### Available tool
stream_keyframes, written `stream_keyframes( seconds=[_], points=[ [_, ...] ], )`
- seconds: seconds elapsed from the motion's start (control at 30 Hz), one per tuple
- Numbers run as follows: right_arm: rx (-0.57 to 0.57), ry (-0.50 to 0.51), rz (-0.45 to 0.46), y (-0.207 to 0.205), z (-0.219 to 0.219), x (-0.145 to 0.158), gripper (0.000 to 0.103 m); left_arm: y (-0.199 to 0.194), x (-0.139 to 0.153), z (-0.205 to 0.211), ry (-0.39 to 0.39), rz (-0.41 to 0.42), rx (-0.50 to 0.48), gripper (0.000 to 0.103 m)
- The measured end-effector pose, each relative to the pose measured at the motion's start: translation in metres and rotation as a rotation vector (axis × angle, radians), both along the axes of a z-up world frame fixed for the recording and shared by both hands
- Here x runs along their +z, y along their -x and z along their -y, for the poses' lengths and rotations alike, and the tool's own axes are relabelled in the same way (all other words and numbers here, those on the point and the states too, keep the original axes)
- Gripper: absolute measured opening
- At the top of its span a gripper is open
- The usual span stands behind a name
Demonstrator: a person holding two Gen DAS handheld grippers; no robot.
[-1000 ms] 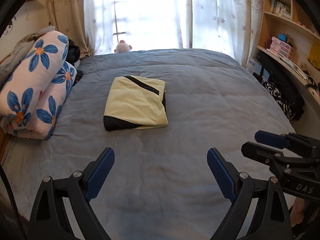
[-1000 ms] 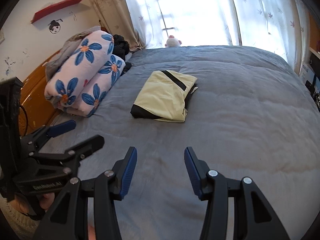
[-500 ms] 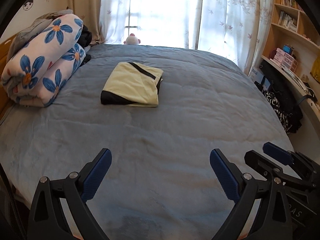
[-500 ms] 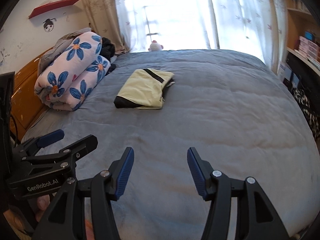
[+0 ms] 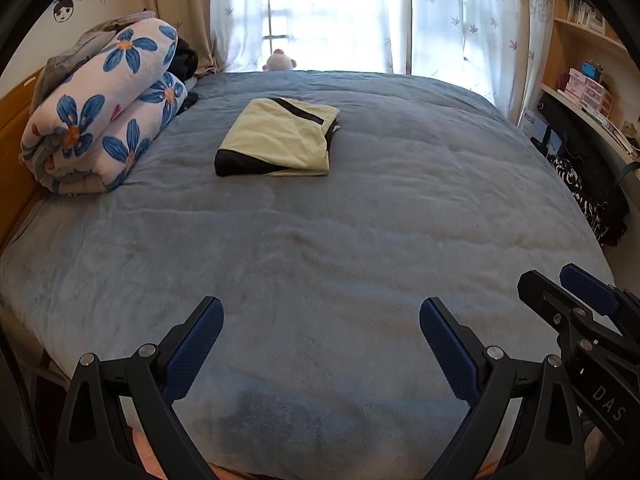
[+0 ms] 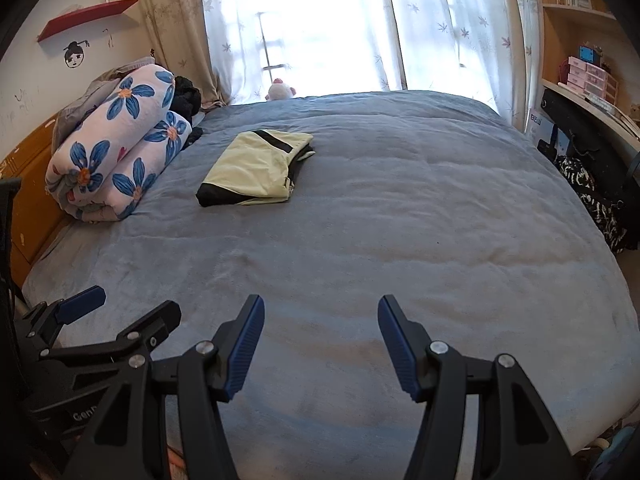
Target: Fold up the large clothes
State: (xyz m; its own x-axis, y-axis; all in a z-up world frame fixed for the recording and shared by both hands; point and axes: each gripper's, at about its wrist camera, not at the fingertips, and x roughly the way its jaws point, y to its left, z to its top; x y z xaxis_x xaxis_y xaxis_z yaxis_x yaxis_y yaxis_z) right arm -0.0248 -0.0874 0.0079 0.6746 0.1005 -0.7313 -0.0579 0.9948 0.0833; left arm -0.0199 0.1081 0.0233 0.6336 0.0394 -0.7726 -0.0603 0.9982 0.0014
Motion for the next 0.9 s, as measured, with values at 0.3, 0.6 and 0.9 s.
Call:
stream_keyframes(
  seconds=[0.3,0.6,0.9],
  points=[
    [-0.019,-0.006,-0.01,0.007,0.007,-0.007,0.06,0.0,-0.006,0.009,0.001,-0.022,-0.008,0.098],
    [-0.029,-0.013,-0.02,0.009,0.01,-0.011,0.059,-0.002,-0.01,0.012,0.008,-0.036,-0.01,0.098],
    [-0.03,-0.011,-0.025,0.008,0.014,-0.014,0.06,-0.002,-0.013,0.013,0.01,-0.045,-0.005,0.098]
  ],
)
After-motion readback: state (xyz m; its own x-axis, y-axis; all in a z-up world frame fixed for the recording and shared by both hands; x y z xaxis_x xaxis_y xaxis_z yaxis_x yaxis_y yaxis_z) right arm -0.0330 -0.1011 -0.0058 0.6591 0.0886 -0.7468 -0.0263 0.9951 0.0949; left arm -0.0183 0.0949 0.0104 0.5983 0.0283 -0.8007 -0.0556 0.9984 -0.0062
